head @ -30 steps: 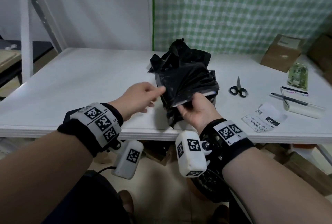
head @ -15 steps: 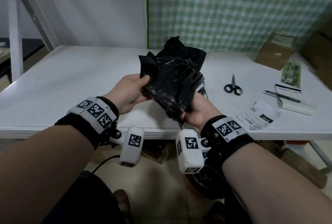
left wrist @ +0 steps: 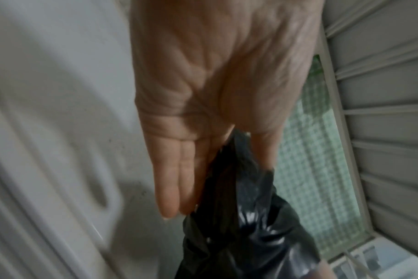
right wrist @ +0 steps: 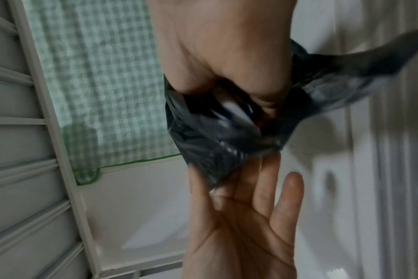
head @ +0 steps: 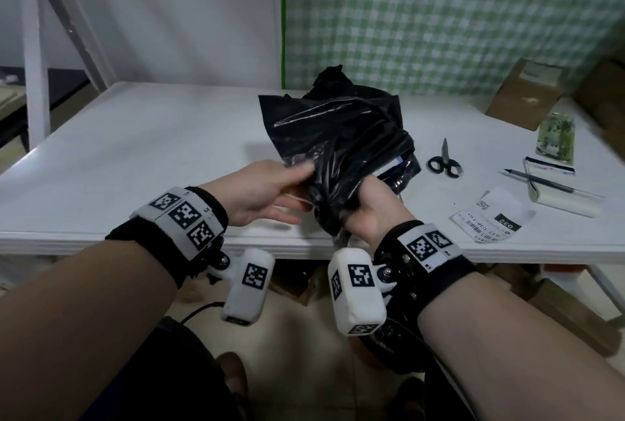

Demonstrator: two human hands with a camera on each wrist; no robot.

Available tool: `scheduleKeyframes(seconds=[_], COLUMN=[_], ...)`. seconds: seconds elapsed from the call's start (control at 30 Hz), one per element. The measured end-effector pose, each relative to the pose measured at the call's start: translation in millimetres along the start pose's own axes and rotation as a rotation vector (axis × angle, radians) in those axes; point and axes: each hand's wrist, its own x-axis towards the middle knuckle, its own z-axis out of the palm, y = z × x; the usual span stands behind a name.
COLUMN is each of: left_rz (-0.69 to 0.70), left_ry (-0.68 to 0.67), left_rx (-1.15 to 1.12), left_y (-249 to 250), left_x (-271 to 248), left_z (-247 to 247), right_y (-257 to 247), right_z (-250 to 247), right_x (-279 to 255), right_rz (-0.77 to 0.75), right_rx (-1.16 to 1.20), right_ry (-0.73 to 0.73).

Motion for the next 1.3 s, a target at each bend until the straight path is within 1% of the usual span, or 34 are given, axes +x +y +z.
scheduleKeyframes(seconds=[0.03, 0.1, 0.17, 0.23, 0.33, 0.43, 0.5, 0.57, 0.63, 0.67, 0.73, 0.8, 0.83, 0.87, 0.97, 1.0, 1.03, 1.07, 1.13, 1.17, 1.23, 1.3], left_rz=[0.015, 0.057, 0.096, 0.103, 0.087, 0.097, 0.099, 0.072, 0.018, -0.012, -0.058, -0.083, -0.089, -0.092, -0.107, -0.119, -0.133, -0.148, -0.178, -0.177, -0.14, -0.058], left_ry=[0.033, 0.117, 0.174, 0.147, 0.082, 0.071, 0.02, -0.034, -0.02, 0.024, 0.154, 0.244, 0.256, 0.25, 0.185, 0.157, 0.124, 0.082, 0.01, -0.006, 0.019, 0.128], left_rx=[0.069, 0.143, 0.193, 0.248, 0.242, 0.275, 0.29, 0.295, 0.3, 0.299, 0.271, 0.229, 0.215, 0.207, 0.272, 0.335, 0.404, 0.457, 0.514, 0.536, 0.585, 0.628], left_y=[-1, -2, 0, 1, 0, -4, -6, -8, -11, -13, -19, -21, -20, -19, -12, -10, -9, -8, -7, -6, -1, 8], left_x=[0, 1, 2, 2, -2, -2, -2, -1, 0, 2, 6, 8, 8, 7, -2, -4, -6, -8, -10, -10, -12, -13], left_z=[0, 1, 0, -1, -2, 1, 4, 4, -1, -5, -15, -22, -25, -24, -17, -14, -11, -8, -2, 0, 4, 3], right_y=[0, 2, 4, 7, 12, 16, 21, 23, 21, 19, 11, 1, -4, -8, -23, -27, -29, -30, -31, -32, -38, -46], right_z=[1, 0, 1, 2, 5, 3, 3, 5, 2, 0, -2, -3, -6, -11, -31, -37, -44, -49, -57, -60, -61, -56], right_x=[-2, -2, -1, 0, 5, 13, 17, 17, 19, 17, 10, 2, 3, 3, 8, 7, 7, 7, 8, 9, 9, 6], right_rz=[0.021, 0.049, 0.059, 0.056, 0.017, -0.017, -0.017, -0.014, -0.003, 0.012, 0.05, 0.072, 0.041, -0.032, -0.366, -0.427, -0.423, -0.365, -0.192, -0.165, -0.2, -0.259], right_rx=[-0.053, -0.108, -0.048, 0.011, 0.041, 0.066, 0.067, 0.02, -0.087, -0.174, -0.369, -0.616, -0.717, -0.802, -1.138, -1.186, -1.219, -1.293, -1.532, -1.596, -1.575, -1.478], right_ry=[-0.008, 0.029, 0.042, 0.022, 0.026, 0.088, 0.103, 0.119, 0.13, 0.12, 0.112, 0.169, 0.233, 0.325, 0.689, 0.779, 0.817, 0.812, 0.725, 0.679, 0.652, 0.648])
